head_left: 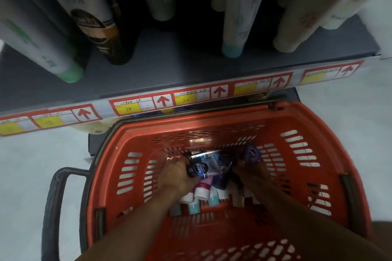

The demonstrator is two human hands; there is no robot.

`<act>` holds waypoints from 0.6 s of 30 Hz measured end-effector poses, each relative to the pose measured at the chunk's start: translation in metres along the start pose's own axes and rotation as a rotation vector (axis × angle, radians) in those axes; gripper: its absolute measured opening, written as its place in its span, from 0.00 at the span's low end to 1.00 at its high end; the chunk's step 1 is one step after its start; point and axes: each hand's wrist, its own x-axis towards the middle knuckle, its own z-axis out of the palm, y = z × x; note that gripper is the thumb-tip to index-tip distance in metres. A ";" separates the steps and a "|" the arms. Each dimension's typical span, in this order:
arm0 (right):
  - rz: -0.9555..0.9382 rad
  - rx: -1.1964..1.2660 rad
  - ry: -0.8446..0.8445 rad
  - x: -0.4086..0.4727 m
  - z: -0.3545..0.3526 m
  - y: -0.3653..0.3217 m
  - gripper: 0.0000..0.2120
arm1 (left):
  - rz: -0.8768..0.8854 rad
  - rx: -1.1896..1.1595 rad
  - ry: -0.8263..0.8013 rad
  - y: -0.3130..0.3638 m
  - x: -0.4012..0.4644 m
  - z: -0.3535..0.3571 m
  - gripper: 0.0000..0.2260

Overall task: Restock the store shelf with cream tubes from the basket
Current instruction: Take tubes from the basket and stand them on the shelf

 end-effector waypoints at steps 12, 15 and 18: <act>0.079 -0.183 -0.120 -0.033 -0.020 -0.023 0.15 | 0.083 0.143 -0.175 0.011 -0.015 -0.003 0.28; -0.046 -0.261 -0.083 -0.046 -0.025 -0.029 0.15 | 0.067 0.111 -0.124 0.012 -0.027 -0.009 0.31; -0.145 -0.251 -0.040 -0.053 -0.026 -0.029 0.21 | 0.054 0.073 -0.052 0.014 -0.041 -0.020 0.28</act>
